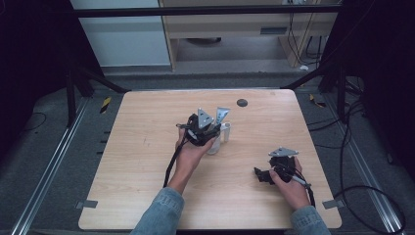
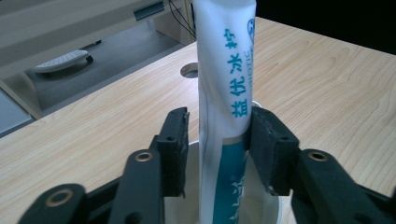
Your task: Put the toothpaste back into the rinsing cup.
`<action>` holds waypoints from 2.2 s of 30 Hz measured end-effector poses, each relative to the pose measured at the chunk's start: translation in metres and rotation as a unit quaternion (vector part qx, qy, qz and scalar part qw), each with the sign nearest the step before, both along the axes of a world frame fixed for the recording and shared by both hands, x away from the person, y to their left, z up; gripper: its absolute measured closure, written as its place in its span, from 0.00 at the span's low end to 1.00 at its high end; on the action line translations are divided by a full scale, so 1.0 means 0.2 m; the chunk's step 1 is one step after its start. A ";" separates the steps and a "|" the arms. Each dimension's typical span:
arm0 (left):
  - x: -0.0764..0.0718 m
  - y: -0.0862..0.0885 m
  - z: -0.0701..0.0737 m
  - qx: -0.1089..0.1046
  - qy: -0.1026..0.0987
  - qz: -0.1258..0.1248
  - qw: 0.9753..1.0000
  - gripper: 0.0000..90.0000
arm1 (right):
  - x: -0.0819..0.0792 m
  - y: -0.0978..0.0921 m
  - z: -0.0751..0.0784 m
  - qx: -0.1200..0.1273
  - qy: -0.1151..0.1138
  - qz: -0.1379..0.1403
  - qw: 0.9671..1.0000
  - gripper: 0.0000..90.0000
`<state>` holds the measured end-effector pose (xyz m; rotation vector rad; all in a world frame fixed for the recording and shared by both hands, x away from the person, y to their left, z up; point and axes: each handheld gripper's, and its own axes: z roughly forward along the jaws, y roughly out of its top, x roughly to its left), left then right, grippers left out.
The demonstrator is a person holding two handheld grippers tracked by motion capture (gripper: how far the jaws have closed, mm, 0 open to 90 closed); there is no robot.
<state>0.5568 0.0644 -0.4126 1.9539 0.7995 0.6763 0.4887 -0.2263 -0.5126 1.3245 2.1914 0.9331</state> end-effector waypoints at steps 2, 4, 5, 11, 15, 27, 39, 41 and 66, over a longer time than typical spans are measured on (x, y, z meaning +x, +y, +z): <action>0.00 0.00 0.00 0.000 0.000 0.003 1.000 0.60 | 0.00 0.00 0.00 0.000 0.000 0.000 1.000 0.00; 0.00 0.00 0.00 -0.001 0.001 0.001 1.000 0.58 | 0.00 0.00 0.00 0.000 0.000 0.000 1.000 0.00; 0.00 0.00 0.00 0.002 0.002 -0.001 1.000 0.57 | 0.00 0.00 0.00 0.000 0.000 0.000 1.000 0.00; -0.01 0.00 0.01 0.003 0.003 -0.004 1.000 0.51 | 0.00 0.00 0.00 0.000 0.000 0.000 1.000 0.00; -0.02 0.00 0.01 -0.001 0.004 -0.006 1.000 0.50 | 0.00 0.00 0.00 0.000 0.000 0.000 1.000 0.00; -0.06 -0.01 0.03 0.012 0.000 -0.019 1.000 0.42 | 0.00 0.00 0.00 0.000 0.000 0.000 1.000 0.00; -0.11 -0.03 0.06 0.019 0.012 -0.025 0.999 0.17 | 0.00 0.00 0.00 0.000 0.000 0.000 1.000 0.00; -0.12 -0.04 0.06 0.019 0.019 -0.029 0.999 0.15 | 0.00 0.00 0.00 0.000 0.000 0.000 1.000 0.00; -0.28 0.01 -0.01 0.038 0.072 -0.052 0.995 0.07 | 0.00 0.00 0.00 0.000 -0.001 0.000 1.000 0.00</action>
